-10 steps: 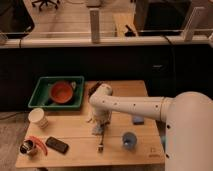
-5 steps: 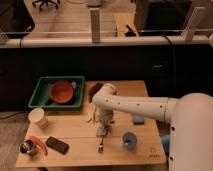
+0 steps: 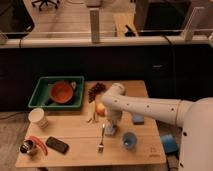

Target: Wipe table surface with towel

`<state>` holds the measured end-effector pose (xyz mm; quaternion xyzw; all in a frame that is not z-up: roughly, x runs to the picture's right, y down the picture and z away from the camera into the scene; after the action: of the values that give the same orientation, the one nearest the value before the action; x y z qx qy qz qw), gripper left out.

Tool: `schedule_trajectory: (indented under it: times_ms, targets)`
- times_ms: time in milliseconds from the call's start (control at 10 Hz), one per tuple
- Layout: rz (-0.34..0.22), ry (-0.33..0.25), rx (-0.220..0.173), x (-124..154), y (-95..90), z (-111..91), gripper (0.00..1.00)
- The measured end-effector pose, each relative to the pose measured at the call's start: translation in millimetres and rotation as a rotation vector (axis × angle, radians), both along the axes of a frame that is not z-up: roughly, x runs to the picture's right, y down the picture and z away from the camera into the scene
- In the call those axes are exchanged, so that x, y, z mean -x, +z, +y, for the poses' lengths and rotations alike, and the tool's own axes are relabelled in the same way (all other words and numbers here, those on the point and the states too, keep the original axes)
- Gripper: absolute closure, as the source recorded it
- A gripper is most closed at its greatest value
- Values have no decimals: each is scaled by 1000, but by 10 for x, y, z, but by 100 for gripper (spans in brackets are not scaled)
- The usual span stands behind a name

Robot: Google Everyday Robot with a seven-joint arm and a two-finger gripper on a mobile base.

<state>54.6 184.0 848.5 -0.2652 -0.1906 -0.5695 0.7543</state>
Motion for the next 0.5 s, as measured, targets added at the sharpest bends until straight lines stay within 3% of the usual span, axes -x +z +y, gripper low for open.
schedule_trajectory:
  times_ms: [500]
  targets:
    - [3,57,-44,-157,315,-318,100]
